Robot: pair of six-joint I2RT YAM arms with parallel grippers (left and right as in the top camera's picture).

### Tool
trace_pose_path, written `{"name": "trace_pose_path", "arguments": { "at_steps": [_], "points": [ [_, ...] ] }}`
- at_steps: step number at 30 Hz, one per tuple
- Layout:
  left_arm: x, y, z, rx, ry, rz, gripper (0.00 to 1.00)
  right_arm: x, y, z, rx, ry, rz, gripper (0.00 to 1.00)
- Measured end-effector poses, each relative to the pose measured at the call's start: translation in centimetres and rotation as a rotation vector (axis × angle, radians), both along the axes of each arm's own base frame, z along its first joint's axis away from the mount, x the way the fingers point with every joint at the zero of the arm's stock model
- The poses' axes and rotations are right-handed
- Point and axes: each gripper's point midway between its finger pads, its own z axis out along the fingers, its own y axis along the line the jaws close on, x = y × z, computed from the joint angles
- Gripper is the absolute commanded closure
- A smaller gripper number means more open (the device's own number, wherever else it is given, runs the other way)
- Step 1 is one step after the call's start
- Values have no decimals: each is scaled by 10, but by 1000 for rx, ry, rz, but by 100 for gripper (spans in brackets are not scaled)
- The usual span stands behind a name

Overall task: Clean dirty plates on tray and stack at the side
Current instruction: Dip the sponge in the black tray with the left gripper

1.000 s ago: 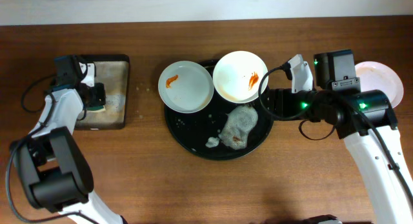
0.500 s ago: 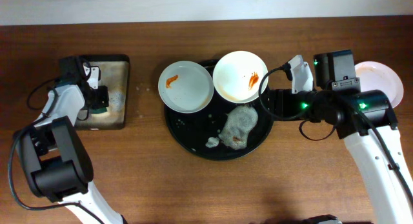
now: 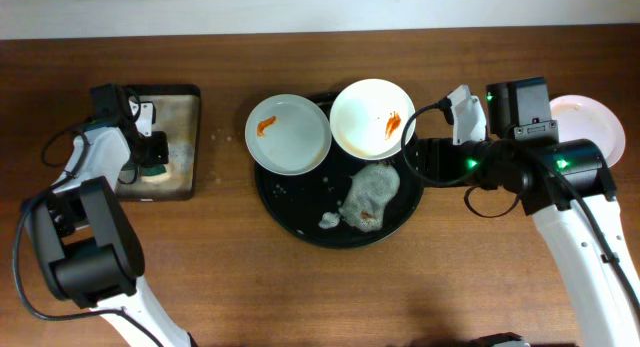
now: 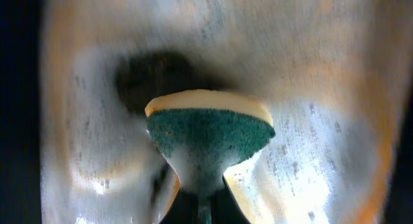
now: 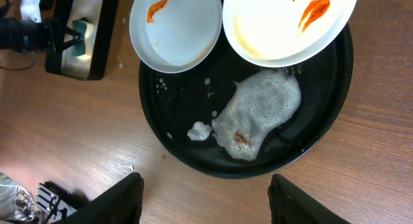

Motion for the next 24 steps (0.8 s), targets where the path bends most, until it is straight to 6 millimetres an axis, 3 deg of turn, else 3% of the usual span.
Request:
{"name": "trace_pose_path", "arguments": {
  "at_steps": [3, 9, 16, 20, 24],
  "points": [
    [-5, -2, 10, -10, 13, 0, 100, 0, 0, 0, -4, -2, 6, 37],
    [10, 2, 62, 26, -111, 0, 100, 0, -1, 0, -9, -5, 9, 37],
    [7, -3, 51, -7, -84, -8, 100, 0, -1, -1, -11, -7, 12, 36],
    [5, -24, 51, -139, -90, -41, 100, -1, -1, -1, -11, -6, 13, 36],
    [8, -40, 65, -289, -146, -73, 100, -1, -1, -1, -12, -3, 14, 36]
  ]
}}
